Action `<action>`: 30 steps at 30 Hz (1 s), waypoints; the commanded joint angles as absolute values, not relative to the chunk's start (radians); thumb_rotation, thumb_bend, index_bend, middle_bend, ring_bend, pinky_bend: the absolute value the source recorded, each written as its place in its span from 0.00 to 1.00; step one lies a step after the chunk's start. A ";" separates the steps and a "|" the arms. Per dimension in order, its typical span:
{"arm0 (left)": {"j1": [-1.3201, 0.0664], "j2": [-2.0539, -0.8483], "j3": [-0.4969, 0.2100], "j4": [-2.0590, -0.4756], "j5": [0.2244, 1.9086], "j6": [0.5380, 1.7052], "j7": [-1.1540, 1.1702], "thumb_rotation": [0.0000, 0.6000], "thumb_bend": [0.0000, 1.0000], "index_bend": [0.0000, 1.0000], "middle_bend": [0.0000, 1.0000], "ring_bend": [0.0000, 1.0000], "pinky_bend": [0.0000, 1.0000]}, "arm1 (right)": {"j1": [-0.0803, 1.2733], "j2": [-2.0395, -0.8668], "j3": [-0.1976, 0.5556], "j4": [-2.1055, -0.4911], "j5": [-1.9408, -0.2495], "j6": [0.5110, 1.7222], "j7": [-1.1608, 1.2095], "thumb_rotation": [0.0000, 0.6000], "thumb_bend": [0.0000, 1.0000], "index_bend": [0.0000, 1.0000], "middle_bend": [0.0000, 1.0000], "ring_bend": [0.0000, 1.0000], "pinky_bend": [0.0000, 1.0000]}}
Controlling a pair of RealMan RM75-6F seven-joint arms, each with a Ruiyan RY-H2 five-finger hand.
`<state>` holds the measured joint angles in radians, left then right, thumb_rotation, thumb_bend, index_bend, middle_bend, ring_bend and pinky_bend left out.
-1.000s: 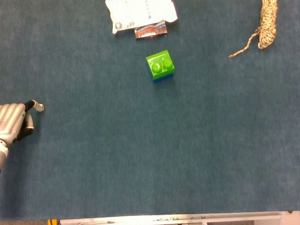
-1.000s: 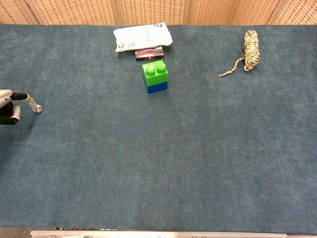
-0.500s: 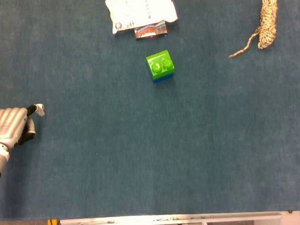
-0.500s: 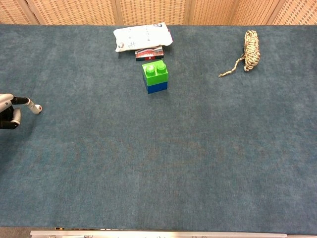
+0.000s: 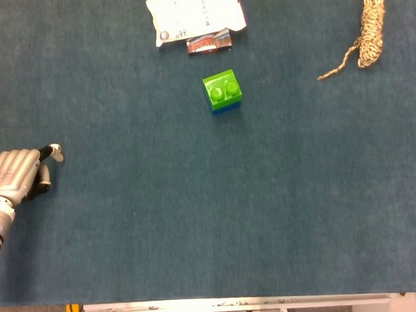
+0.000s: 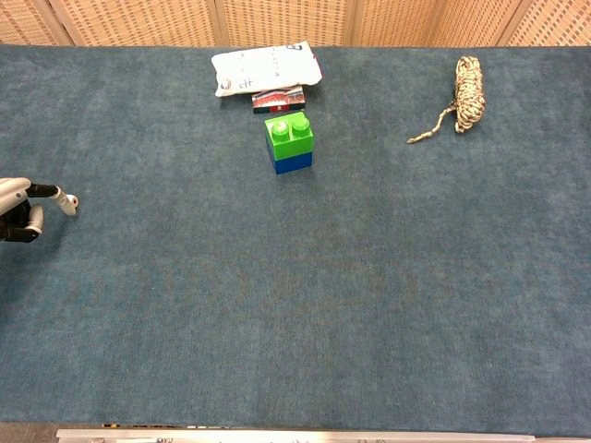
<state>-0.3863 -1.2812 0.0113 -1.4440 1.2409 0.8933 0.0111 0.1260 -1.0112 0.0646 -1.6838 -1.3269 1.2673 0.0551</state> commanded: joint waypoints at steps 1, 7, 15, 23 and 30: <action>-0.389 -1.285 0.010 -1.440 1.238 0.893 0.019 1.00 0.85 0.32 1.00 1.00 0.95 | 0.126 -1.011 0.065 -1.684 -1.327 1.268 0.057 1.00 0.09 0.20 0.20 0.09 0.28; -0.392 -1.295 0.007 -1.431 1.221 0.899 0.059 1.00 0.85 0.32 1.00 1.00 0.95 | 0.125 -1.009 0.065 -1.684 -1.327 1.268 0.059 1.00 0.09 0.20 0.20 0.09 0.28; -0.393 -1.301 0.001 -1.425 1.208 0.912 0.086 1.00 0.85 0.32 1.00 1.00 0.95 | 0.125 -1.009 0.065 -1.683 -1.327 1.268 0.062 1.00 0.09 0.20 0.20 0.09 0.28; -0.396 -1.303 -0.008 -1.422 1.191 0.921 0.113 1.00 0.85 0.32 1.00 1.00 0.95 | 0.125 -1.010 0.064 -1.684 -1.328 1.268 0.057 1.00 0.09 0.20 0.20 0.09 0.28; -0.403 -1.302 -0.017 -1.425 1.184 0.925 0.124 1.00 0.85 0.32 1.00 1.00 0.95 | 0.127 -1.011 0.064 -1.682 -1.327 1.264 0.055 1.00 0.09 0.20 0.20 0.09 0.28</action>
<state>-0.4025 -1.3020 -0.0164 -1.4249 1.1845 0.9243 0.1235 0.1271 -1.0114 0.0638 -1.6821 -1.3267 1.2642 0.0551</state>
